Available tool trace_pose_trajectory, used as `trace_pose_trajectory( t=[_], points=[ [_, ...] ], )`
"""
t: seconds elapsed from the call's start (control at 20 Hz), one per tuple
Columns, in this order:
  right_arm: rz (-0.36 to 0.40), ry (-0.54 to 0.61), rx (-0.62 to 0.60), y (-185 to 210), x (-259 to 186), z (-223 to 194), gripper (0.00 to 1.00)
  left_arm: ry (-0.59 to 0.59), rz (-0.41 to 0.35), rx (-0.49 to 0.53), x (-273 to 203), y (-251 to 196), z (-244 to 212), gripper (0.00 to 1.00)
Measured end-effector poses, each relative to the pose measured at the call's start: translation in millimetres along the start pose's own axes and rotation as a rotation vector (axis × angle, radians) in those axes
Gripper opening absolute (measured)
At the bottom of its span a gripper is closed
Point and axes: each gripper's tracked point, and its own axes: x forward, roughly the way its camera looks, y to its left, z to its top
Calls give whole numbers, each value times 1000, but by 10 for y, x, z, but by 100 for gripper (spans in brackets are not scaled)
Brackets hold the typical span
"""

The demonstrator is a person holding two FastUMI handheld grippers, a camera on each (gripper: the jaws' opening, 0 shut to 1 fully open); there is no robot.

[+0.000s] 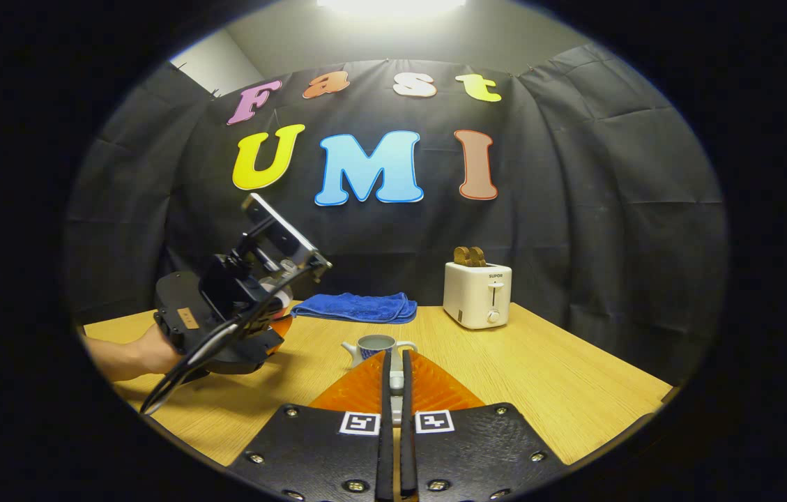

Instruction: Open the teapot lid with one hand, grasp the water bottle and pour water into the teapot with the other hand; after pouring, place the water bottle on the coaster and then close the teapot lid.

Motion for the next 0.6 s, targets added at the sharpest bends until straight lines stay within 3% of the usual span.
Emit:
trace_pose_trajectory(
  t=[0.15, 0.6],
  points=[
    [4, 4, 8, 30, -167, -59, 4, -17, -13, 153, 40, -120, 153, 84],
    [24, 22, 37, 93, -365, -173, 4, -20, -43, 449, 121, -364, 290, 85]
  ],
)
